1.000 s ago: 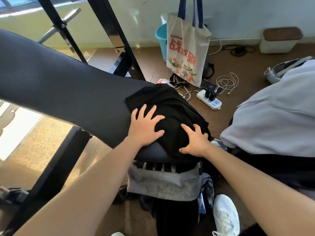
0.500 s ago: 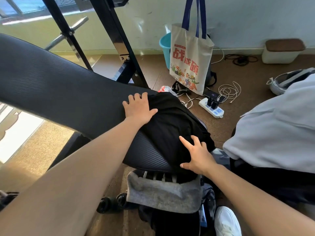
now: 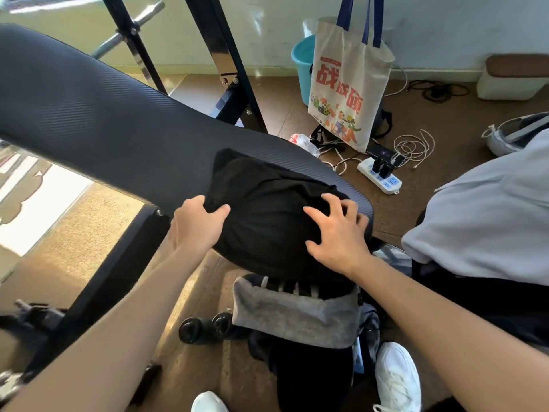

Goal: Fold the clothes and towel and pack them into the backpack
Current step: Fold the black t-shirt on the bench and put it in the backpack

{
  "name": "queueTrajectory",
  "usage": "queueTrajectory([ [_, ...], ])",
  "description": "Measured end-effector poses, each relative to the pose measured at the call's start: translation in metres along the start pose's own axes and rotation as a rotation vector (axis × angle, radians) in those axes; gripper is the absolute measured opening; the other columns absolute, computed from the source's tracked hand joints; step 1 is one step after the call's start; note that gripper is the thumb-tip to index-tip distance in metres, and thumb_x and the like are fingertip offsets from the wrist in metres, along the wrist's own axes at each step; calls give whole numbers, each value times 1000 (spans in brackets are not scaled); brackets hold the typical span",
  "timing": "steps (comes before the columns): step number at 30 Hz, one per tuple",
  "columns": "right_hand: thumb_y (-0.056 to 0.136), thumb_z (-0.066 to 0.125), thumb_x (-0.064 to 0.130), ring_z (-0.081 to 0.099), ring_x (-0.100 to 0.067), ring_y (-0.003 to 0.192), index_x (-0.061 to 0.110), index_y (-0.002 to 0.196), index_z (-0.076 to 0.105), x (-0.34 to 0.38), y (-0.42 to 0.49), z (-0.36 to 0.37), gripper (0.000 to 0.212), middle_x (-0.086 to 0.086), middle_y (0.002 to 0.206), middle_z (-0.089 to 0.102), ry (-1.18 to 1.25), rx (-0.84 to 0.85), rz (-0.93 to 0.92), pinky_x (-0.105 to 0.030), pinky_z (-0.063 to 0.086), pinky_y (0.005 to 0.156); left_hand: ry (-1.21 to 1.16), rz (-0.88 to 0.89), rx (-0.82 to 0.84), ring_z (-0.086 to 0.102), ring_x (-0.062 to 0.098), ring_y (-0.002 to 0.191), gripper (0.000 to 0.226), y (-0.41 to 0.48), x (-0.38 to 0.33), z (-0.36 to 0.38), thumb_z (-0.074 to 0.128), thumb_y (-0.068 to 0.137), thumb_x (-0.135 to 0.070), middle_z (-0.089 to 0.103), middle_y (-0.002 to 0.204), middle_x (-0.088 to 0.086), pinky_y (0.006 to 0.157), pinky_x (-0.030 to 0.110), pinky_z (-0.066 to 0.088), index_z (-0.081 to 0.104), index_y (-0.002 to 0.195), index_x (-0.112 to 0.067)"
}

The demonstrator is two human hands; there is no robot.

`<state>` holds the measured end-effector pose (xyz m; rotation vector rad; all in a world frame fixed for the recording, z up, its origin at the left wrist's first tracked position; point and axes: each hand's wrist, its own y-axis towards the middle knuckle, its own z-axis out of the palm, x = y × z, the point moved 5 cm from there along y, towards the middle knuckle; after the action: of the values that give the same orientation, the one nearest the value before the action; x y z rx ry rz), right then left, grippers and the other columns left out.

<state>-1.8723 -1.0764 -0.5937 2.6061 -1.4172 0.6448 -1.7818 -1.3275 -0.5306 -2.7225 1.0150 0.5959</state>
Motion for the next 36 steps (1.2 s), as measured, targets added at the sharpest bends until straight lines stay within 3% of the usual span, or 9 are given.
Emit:
queueTrajectory([
  [4,91,65,42,22,-25,144,37,157,26,51,-3,10,77,7,165,16,45,17,-202,-48,28,114,-369,-94,35,67,23,99,34,-32,26,12,69,87,-49,73,101,-3,91,50,57,71,105,-20],
  [9,83,73,49,19,-30,146,42,159,14,44,12,29,97,9,168,11,89,132,-73,-52,29,114,-645,6,82,71,17,88,12,-40,19,17,76,78,-28,75,87,-6,84,49,60,71,87,-23],
  [16,67,86,43,18,-32,143,40,160,12,39,31,27,119,9,169,7,201,189,-8,-49,37,112,-754,266,204,67,1,94,34,-45,-17,23,80,81,-11,74,103,-10,82,20,52,69,110,-22],
  [20,80,82,18,49,-19,128,32,157,32,25,34,14,93,1,150,50,693,244,-8,-39,42,112,-734,430,191,59,6,120,38,-51,-45,25,78,79,-17,57,136,-13,95,18,48,60,101,-42],
  [23,96,67,25,66,-11,105,30,136,61,-3,37,-6,41,6,125,67,1123,127,273,-34,55,90,-651,472,151,53,3,125,24,-56,-62,32,79,81,-11,51,137,-15,96,7,40,61,91,-24],
  [25,97,63,30,64,-12,84,25,106,73,-33,34,-18,14,0,108,73,1070,-55,476,-28,51,74,-621,474,109,52,2,122,20,-62,-72,35,78,83,-11,53,135,-13,95,5,39,60,89,-18],
  [27,95,64,31,58,-14,77,25,92,72,-55,26,-16,11,-2,97,70,940,-22,565,-30,47,69,-638,439,81,55,5,119,19,-67,-79,40,77,85,-13,55,134,-10,93,8,43,61,93,-17],
  [30,98,61,33,56,-18,104,32,119,68,-60,12,3,22,5,115,60,896,251,572,-40,52,86,-660,419,63,56,4,114,20,-71,-87,49,76,86,-16,57,130,-6,89,5,41,61,100,-19],
  [36,98,55,50,56,-24,112,28,133,61,-79,13,19,42,0,125,59,1188,285,649,-51,53,98,-577,584,141,51,3,125,18,-91,-113,79,75,88,-23,55,137,-3,100,5,35,62,100,-19],
])
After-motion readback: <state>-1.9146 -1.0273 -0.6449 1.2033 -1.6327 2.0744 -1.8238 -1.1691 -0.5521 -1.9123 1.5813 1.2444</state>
